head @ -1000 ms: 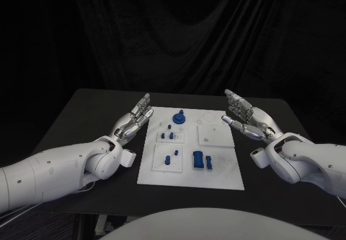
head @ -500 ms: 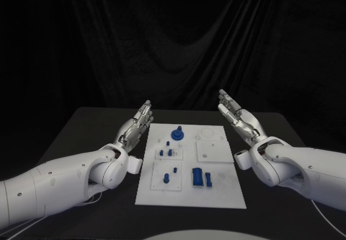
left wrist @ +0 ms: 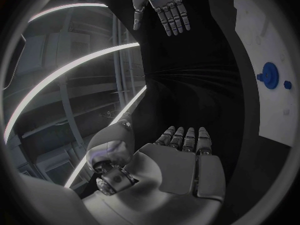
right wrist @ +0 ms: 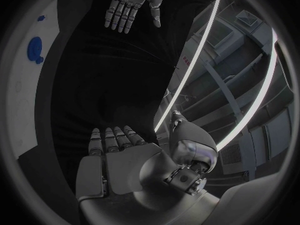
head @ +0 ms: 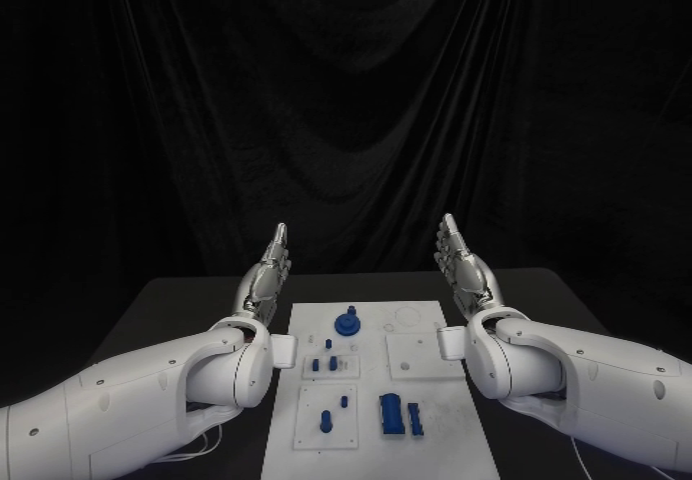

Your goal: Assemble the parts on the task board

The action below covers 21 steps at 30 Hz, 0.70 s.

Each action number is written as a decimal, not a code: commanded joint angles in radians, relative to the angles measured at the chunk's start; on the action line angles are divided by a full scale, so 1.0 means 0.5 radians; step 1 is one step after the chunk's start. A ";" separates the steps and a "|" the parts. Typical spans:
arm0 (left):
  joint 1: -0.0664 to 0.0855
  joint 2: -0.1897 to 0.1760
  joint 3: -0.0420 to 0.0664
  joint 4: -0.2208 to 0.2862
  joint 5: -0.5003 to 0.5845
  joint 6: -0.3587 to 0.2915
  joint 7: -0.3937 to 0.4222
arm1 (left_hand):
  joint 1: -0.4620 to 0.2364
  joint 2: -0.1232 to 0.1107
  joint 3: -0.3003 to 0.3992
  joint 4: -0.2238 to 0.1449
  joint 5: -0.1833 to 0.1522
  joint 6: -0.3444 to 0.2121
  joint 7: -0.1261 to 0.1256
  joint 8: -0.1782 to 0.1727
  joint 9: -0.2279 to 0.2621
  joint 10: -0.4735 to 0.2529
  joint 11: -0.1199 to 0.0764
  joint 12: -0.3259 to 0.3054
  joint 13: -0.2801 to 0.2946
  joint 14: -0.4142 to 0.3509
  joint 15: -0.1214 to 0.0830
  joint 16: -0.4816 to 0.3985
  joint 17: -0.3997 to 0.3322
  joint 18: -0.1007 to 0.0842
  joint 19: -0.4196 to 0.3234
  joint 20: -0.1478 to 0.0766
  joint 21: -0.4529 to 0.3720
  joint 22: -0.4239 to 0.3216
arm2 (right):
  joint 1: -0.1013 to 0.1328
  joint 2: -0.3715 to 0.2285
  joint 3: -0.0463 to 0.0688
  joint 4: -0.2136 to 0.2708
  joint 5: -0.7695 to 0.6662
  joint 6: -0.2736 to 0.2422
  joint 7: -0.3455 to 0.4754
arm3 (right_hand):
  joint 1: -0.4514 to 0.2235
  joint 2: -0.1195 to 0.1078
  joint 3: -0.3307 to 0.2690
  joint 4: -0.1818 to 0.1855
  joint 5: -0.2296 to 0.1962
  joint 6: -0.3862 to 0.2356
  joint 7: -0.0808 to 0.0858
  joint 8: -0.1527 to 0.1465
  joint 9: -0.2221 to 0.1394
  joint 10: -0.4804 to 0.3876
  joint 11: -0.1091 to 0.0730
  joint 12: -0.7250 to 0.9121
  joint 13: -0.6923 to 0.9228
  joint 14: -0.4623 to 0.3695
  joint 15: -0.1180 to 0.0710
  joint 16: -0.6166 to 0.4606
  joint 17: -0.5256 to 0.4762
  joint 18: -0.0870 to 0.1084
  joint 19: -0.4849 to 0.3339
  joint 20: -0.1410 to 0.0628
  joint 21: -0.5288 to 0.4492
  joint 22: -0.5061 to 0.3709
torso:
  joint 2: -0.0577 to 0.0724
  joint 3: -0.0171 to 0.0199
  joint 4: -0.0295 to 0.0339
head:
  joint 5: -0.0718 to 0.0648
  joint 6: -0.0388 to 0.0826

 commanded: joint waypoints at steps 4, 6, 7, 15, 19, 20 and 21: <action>0.006 0.005 0.005 0.010 0.074 -0.182 -0.045 | -0.291 -0.092 0.133 -0.093 -0.109 -0.001 0.141 -0.010 -0.002 -0.003 0.039 -0.006 -0.003 0.007 0.014 -0.007 -0.003 -0.071 0.006 -0.014 -0.007 -0.003 | -0.006 0.000 0.003 -0.002 0.131 -0.107 -0.050 | -0.272 -0.002 0.002 -0.116 -0.112 -0.003 0.040 -0.011 -0.003 -0.004 -0.017 -0.008 -0.003 -0.001 -0.025 -0.007 -0.003 -0.031 0.000 -0.117 -0.013 -0.003 | 0.000 0.0086 -0.009 | 0.000 0.011; 0.006 0.005 0.005 0.010 0.074 -0.182 -0.045 | -0.331 -0.092 0.133 -0.093 -0.109 -0.001 0.141 -0.010 -0.002 -0.003 0.039 -0.006 -0.003 0.007 0.014 -0.007 -0.003 -0.071 0.006 -0.014 -0.007 -0.003 | -0.006 0.000 0.003 -0.002 0.131 -0.107 -0.050 | -0.309 -0.002 0.002 -0.116 -0.112 -0.003 0.040 -0.011 -0.003 -0.004 -0.017 -0.008 -0.003 -0.001 -0.025 -0.007 -0.003 -0.031 0.000 -0.117 -0.013 -0.003 | 0.000 0.0086 -0.009 | 0.000 0.011; 0.006 0.005 0.005 0.010 0.074 -0.182 -0.045 | -0.348 -0.092 0.133 -0.093 -0.109 -0.001 0.141 -0.010 -0.002 -0.003 0.039 -0.006 -0.003 0.007 0.014 -0.007 -0.003 -0.071 0.006 -0.014 -0.007 -0.003 | -0.006 0.000 0.003 -0.002 0.131 -0.107 -0.050 | -0.324 -0.002 0.002 -0.116 -0.112 -0.003 0.040 -0.011 -0.003 -0.004 -0.017 -0.008 -0.003 -0.001 -0.025 -0.007 -0.003 -0.031 0.000 -0.117 -0.013 -0.003 | 0.000 0.0086 -0.009 | 0.000 0.011; 0.006 0.005 0.005 0.010 0.074 -0.182 -0.045 | -0.449 -0.092 0.133 -0.093 -0.109 -0.001 0.141 -0.010 -0.002 -0.003 0.039 -0.006 -0.003 0.007 0.014 -0.007 -0.003 -0.071 0.006 -0.014 -0.007 -0.003 | -0.006 0.000 0.003 -0.002 0.131 -0.107 -0.050 | -0.420 -0.002 0.002 -0.116 -0.112 -0.003 0.040 -0.011 -0.003 -0.004 -0.017 -0.008 -0.003 -0.001 -0.025 -0.007 -0.003 -0.031 0.000 -0.117 -0.013 -0.003 | 0.000 0.0086 -0.009 | 0.000 0.011; 0.006 0.005 0.005 0.010 0.074 -0.182 -0.045 | -0.490 -0.092 0.133 -0.093 -0.109 -0.001 0.141 -0.010 -0.002 -0.003 0.039 -0.006 -0.003 0.007 0.014 -0.007 -0.003 -0.071 0.006 -0.014 -0.007 -0.003 | -0.006 0.000 0.003 -0.002 0.131 -0.107 -0.050 | -0.495 -0.002 0.002 -0.116 -0.112 -0.003 0.040 -0.011 -0.003 -0.004 -0.017 -0.008 -0.003 -0.001 -0.025 -0.007 -0.003 -0.031 0.000 -0.117 -0.013 -0.003 | 0.000 0.0086 -0.009 | 0.000 0.011; 0.006 0.005 0.005 0.010 0.074 -0.182 -0.045 | -0.495 -0.092 0.133 -0.093 -0.109 -0.001 0.141 -0.010 -0.002 -0.003 0.039 -0.006 -0.003 0.007 0.014 -0.007 -0.003 -0.071 0.006 -0.014 -0.007 -0.003 | -0.006 0.000 0.003 -0.002 0.131 -0.107 -0.050 | -0.518 -0.002 0.002 -0.116 -0.112 -0.003 0.040 -0.011 -0.003 -0.004 -0.017 -0.008 -0.003 -0.001 -0.025 -0.007 -0.003 -0.031 0.000 -0.117 -0.013 -0.003 | 0.000 0.0086 -0.009 | 0.000 0.011; 0.006 0.005 0.005 0.010 0.074 -0.182 -0.045 | -0.507 -0.092 0.133 -0.093 -0.109 -0.001 0.141 -0.010 -0.002 -0.003 0.039 -0.006 -0.003 0.007 0.014 -0.007 -0.003 -0.071 0.006 -0.014 -0.007 -0.003 | -0.006 0.000 0.003 -0.002 0.131 -0.107 -0.050 | -0.677 -0.002 0.002 -0.116 -0.112 -0.003 0.040 -0.011 -0.003 -0.004 -0.017 -0.008 -0.003 -0.001 -0.025 -0.007 -0.003 -0.031 0.000 -0.117 -0.013 -0.003 | 0.000 0.0086 -0.009 | 0.000 0.011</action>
